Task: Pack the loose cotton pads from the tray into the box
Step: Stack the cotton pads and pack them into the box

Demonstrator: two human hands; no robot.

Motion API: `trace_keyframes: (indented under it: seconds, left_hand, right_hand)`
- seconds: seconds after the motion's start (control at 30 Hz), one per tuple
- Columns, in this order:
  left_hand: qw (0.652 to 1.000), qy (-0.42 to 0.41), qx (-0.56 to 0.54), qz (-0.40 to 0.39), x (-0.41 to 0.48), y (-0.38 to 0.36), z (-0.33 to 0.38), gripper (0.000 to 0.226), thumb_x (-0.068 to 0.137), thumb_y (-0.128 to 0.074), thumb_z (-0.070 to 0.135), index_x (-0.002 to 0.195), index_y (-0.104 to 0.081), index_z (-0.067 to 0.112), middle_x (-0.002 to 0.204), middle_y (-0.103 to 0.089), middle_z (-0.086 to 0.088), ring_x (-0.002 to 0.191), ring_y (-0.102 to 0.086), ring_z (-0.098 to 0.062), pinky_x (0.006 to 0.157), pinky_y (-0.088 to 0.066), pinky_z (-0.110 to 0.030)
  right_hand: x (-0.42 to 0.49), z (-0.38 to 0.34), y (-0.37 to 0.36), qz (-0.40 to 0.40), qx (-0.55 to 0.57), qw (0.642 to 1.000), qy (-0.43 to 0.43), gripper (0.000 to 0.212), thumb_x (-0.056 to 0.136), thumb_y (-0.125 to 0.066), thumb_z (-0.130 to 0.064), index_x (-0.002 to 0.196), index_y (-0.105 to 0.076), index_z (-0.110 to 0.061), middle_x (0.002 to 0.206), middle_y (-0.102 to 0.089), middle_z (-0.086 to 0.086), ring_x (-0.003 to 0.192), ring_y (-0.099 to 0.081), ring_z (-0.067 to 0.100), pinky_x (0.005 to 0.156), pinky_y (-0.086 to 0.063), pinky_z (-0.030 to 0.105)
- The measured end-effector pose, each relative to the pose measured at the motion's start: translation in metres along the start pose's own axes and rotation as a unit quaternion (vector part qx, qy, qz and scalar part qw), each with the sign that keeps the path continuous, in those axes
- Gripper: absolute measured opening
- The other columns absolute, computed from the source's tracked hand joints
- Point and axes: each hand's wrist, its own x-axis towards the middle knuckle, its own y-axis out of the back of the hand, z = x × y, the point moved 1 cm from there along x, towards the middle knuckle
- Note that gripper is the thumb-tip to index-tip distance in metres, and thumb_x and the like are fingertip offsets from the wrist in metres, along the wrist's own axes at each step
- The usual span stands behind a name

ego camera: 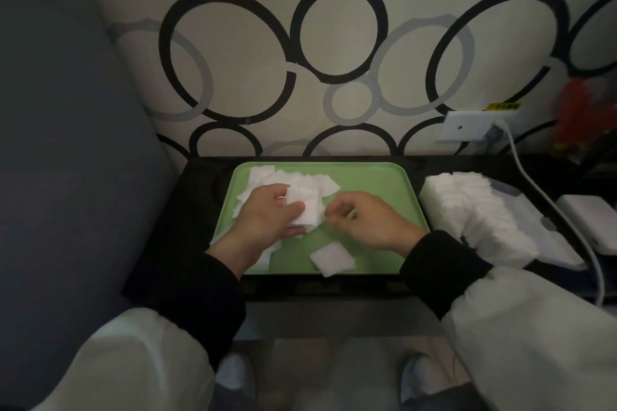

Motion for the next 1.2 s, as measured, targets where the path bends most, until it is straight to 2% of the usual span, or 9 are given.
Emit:
trace_keyframes:
  seconds: [0.17,0.37,0.5,0.6,0.7,0.83,0.93,1.07,1.2]
  left_hand:
    - [0.998,0.049,0.017,-0.024,-0.006,0.015,-0.012,0.028,0.092,-0.065,0.001,0.119,-0.061,0.006,0.116,-0.065,-0.020,0.099,-0.068,-0.029,0.061,-0.060,-0.028]
    - [0.995,0.066,0.049,-0.061,-0.011,0.018,-0.017,0.039,0.090,-0.067,0.000,0.128,-0.057,0.002,0.121,-0.061,-0.019,0.095,-0.067,-0.027,0.058,-0.060,-0.027]
    - [0.995,0.060,0.058,-0.054,-0.007,0.020,-0.019,0.038,0.090,-0.067,0.001,0.127,-0.058,0.004,0.122,-0.061,-0.021,0.099,-0.067,-0.029,0.061,-0.061,-0.030]
    - [0.996,0.058,0.053,-0.045,-0.004,0.018,-0.018,0.035,0.091,-0.066,0.001,0.125,-0.059,0.003,0.123,-0.060,-0.020,0.100,-0.066,-0.030,0.057,-0.060,-0.028]
    - [0.997,0.049,0.043,-0.030,-0.001,0.015,-0.016,0.022,0.094,-0.063,0.003,0.115,-0.062,0.006,0.113,-0.065,-0.017,0.090,-0.067,-0.024,0.059,-0.060,-0.026]
    - [0.999,0.021,0.043,0.005,0.007,0.013,-0.017,0.010,0.093,-0.065,0.007,0.099,-0.069,0.014,0.103,-0.071,-0.011,0.094,-0.068,-0.024,0.082,-0.059,-0.038]
    - [1.000,0.014,0.025,0.008,0.008,0.009,-0.015,0.010,0.093,-0.064,0.007,0.096,-0.070,0.015,0.106,-0.073,-0.010,0.099,-0.069,-0.026,0.090,-0.058,-0.043]
    - [0.999,0.015,-0.025,-0.011,0.005,-0.001,-0.011,0.009,0.092,-0.067,0.008,0.099,-0.071,0.011,0.098,-0.075,-0.008,0.089,-0.072,-0.020,0.076,-0.061,-0.033]
    - [0.998,0.003,-0.056,-0.038,0.001,-0.012,-0.007,0.017,0.088,-0.069,0.005,0.104,-0.072,0.008,0.095,-0.075,-0.010,0.086,-0.071,-0.019,0.081,-0.061,-0.035]
  right_hand:
    - [-0.014,0.004,-0.013,-0.137,-0.178,0.974,0.038,0.046,0.085,-0.070,-0.045,0.128,-0.058,-0.034,0.116,-0.047,0.001,0.103,-0.050,0.018,0.094,-0.044,0.034]
    - [-0.016,-0.001,-0.015,-0.152,-0.208,0.965,0.046,0.022,0.086,-0.070,-0.038,0.105,-0.065,-0.029,0.112,-0.048,0.001,0.104,-0.051,0.021,0.096,-0.044,0.034]
    - [-0.013,-0.005,-0.014,-0.143,-0.195,0.970,0.036,0.015,0.086,-0.070,-0.030,0.095,-0.066,-0.019,0.103,-0.061,0.001,0.092,-0.058,0.018,0.078,-0.045,0.028]
    - [-0.006,-0.002,-0.012,-0.098,-0.108,0.989,0.009,0.013,0.084,-0.070,-0.020,0.094,-0.063,-0.016,0.095,-0.062,-0.004,0.086,-0.057,0.014,0.067,-0.042,0.020]
    - [-0.004,-0.001,-0.006,-0.065,0.091,0.993,-0.038,0.029,0.081,-0.074,-0.006,0.102,-0.059,-0.020,0.093,-0.063,-0.002,0.074,-0.058,0.009,0.058,-0.043,0.013]
    - [-0.003,-0.004,0.008,-0.020,0.254,0.966,-0.049,0.033,0.079,-0.076,0.002,0.108,-0.068,-0.012,0.096,-0.070,0.007,0.081,-0.066,0.016,0.068,-0.053,0.020]
    - [-0.001,-0.006,0.013,-0.006,0.343,0.936,-0.073,0.020,0.081,-0.073,0.004,0.097,-0.068,-0.006,0.099,-0.073,0.011,0.092,-0.067,0.027,0.084,-0.055,0.041]
    - [-0.003,-0.018,0.012,-0.027,0.472,0.877,-0.083,0.018,0.083,-0.068,0.006,0.097,-0.060,-0.002,0.097,-0.069,0.016,0.086,-0.066,0.028,0.077,-0.055,0.036]
    - [-0.004,-0.024,0.008,-0.019,0.473,0.875,-0.100,0.019,0.083,-0.073,-0.002,0.098,-0.063,-0.003,0.094,-0.070,0.012,0.080,-0.070,0.021,0.069,-0.060,0.029]
